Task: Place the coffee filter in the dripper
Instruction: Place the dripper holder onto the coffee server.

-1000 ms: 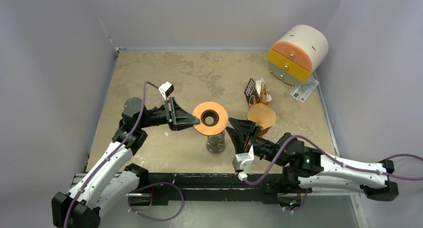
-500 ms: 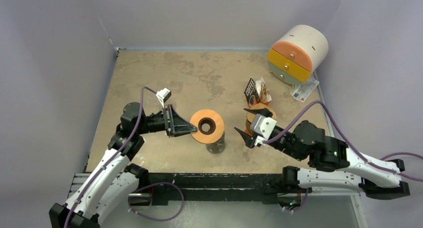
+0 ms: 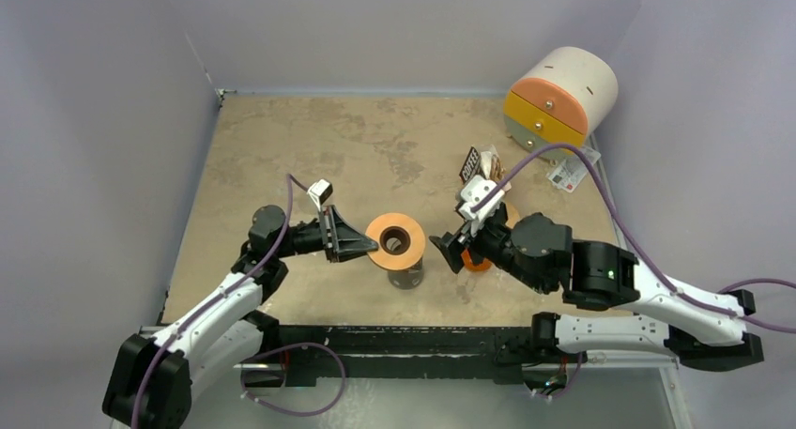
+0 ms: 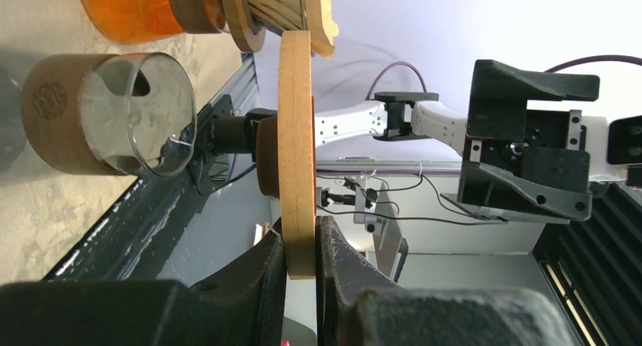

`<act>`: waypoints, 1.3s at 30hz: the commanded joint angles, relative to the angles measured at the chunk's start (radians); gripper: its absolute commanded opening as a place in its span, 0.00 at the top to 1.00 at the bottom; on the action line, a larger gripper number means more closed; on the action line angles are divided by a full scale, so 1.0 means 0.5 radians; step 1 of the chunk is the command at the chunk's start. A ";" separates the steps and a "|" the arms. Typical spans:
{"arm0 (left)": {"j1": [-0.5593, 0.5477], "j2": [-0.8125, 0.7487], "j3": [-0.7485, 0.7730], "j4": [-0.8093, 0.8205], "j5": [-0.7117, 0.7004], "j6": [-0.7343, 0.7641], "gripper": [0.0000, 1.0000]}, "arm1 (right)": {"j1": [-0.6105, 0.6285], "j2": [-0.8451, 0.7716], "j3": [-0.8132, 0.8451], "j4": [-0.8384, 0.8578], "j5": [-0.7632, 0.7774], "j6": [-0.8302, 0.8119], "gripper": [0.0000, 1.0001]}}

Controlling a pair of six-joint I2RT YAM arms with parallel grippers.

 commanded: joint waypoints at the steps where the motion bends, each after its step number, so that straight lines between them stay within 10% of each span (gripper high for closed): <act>1: -0.040 0.169 -0.042 0.519 -0.026 -0.053 1.00 | -0.165 0.106 0.138 -0.159 -0.031 0.261 0.20; 39: -0.255 0.883 -0.185 1.203 -0.213 -0.006 1.00 | -0.416 -0.012 -0.059 -0.129 -0.215 0.317 0.19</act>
